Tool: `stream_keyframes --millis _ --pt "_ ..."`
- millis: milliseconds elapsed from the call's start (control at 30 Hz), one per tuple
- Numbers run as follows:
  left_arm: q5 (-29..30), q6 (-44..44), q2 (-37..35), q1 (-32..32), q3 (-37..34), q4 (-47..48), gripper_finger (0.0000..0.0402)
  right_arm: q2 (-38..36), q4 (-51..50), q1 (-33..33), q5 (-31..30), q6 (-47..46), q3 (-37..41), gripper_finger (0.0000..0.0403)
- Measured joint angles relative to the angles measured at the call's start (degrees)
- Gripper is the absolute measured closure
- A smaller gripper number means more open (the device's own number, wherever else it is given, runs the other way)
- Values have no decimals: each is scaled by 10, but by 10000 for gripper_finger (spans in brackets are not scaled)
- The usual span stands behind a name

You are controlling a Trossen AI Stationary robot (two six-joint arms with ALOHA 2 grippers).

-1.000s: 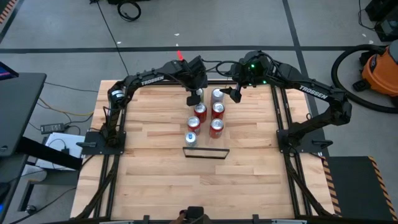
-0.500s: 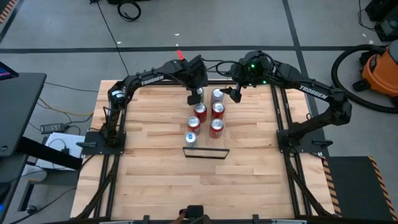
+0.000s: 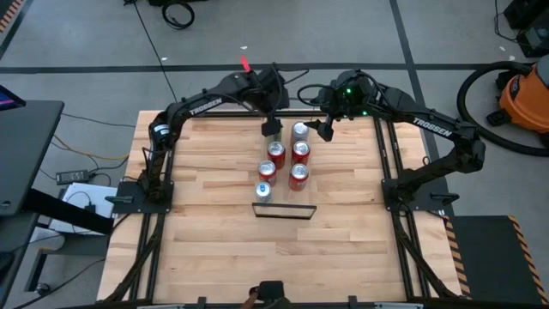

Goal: Place canned beverage on shelf
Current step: Adjust the soda cans on the shelf

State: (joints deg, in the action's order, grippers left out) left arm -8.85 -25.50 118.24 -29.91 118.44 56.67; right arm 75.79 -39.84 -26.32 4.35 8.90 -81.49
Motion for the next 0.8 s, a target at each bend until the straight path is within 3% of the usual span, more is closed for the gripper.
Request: stream_keyframes --millis 233,533,667,800 --pt "-11 83 -1 -21 70 68 47 1 5 -19 6 14 62 13" --pt "-10 96 -57 -22 75 76 47 0 17 -41 -6 15 149 23" --pt "-9 95 -87 -20 30 38 50 0 71 -65 -6 15 207 23" --pt "-4 117 -131 -16 -58 -31 64 0 120 -79 -5 16 248 24"
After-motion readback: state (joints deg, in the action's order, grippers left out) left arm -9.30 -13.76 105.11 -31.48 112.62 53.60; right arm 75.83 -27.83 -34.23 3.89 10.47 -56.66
